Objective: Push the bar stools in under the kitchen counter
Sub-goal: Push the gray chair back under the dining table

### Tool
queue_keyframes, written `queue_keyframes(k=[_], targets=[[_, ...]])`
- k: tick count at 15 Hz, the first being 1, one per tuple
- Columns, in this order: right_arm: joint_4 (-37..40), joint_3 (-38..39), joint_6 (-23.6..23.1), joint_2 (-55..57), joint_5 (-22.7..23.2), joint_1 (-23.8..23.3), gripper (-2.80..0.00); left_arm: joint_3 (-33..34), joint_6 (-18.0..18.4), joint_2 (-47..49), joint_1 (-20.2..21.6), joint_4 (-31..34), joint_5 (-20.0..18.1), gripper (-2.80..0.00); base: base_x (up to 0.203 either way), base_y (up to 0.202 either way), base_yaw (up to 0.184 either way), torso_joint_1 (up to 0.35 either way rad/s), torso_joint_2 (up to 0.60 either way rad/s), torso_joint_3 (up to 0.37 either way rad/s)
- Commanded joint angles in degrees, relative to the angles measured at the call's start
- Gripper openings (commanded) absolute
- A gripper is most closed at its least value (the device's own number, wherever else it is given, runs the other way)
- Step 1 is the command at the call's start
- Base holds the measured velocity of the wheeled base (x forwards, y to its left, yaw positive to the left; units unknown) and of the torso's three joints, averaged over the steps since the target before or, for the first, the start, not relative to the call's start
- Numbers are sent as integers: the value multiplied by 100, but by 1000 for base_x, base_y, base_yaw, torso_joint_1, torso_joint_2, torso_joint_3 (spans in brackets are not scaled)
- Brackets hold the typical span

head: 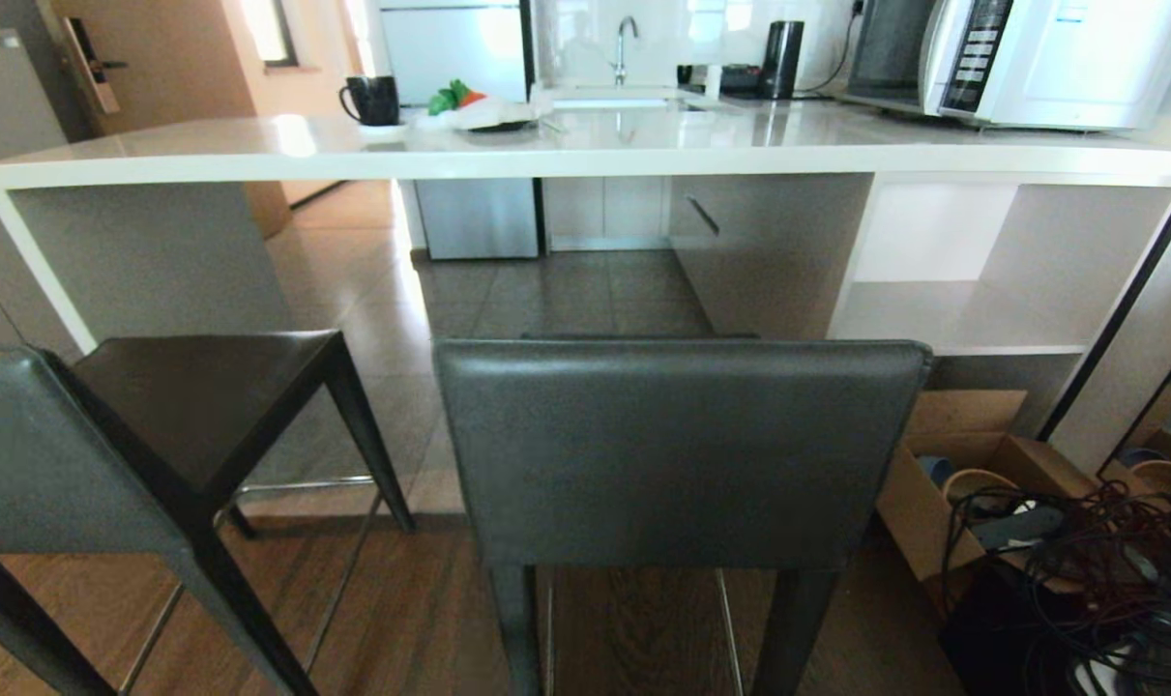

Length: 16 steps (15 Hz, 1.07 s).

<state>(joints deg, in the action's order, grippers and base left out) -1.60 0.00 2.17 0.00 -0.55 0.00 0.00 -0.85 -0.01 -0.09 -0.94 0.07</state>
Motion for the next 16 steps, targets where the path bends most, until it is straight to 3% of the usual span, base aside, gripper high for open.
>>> queue_keyframes(k=[1,16], targets=[[-7,0,3,0,-4,0,-280,9,-3,10,0,-3,1,-280,1,191,1,5,2,2],[-7,0,3,4,-4,0,-280,9,-3,1,0,-3,1,-280,0,198,-2,2,0,2]])
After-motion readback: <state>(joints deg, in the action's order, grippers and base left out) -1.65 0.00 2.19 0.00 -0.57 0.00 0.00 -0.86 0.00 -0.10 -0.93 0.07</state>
